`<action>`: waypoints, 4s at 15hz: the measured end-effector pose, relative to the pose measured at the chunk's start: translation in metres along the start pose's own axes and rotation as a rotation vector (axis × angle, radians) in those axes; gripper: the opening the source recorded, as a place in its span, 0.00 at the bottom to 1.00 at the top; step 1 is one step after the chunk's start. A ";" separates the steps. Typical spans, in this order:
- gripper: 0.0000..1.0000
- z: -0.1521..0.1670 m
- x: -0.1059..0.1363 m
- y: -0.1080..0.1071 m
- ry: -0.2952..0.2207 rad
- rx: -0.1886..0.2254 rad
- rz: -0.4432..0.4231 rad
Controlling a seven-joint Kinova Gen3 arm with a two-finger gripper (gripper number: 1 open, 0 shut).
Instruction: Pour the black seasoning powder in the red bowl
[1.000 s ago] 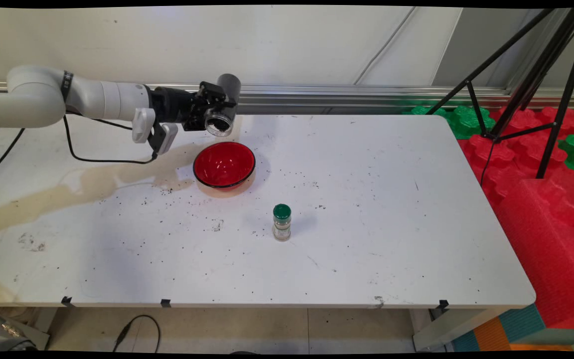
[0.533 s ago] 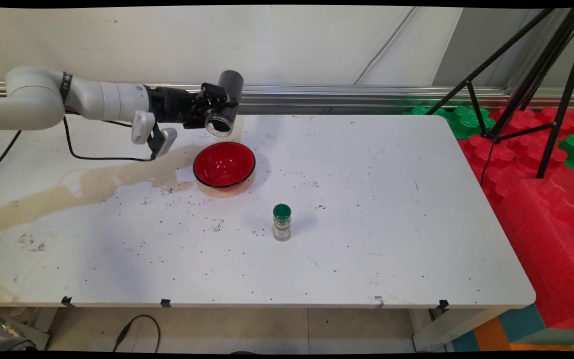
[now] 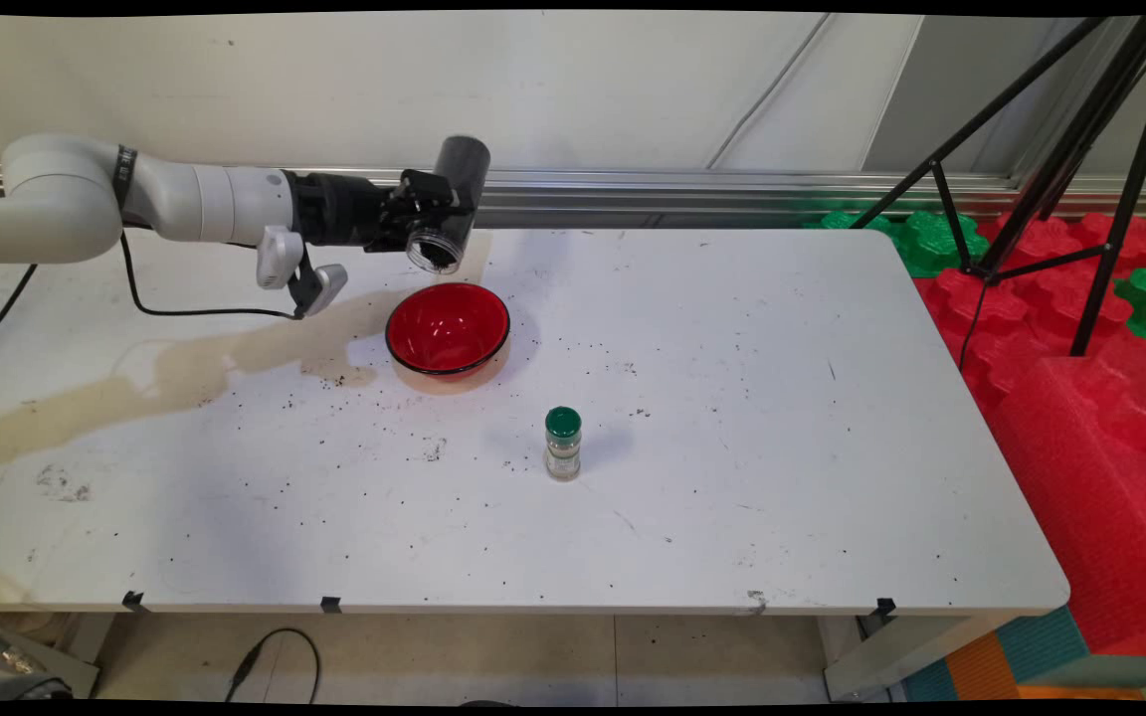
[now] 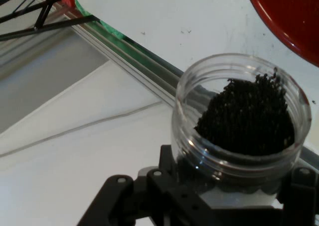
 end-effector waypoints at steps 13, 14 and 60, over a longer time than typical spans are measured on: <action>0.00 -0.006 0.001 -0.003 0.000 0.017 0.116; 0.00 -0.007 0.001 -0.003 0.001 0.018 0.121; 0.00 -0.021 -0.006 -0.002 0.008 0.036 0.116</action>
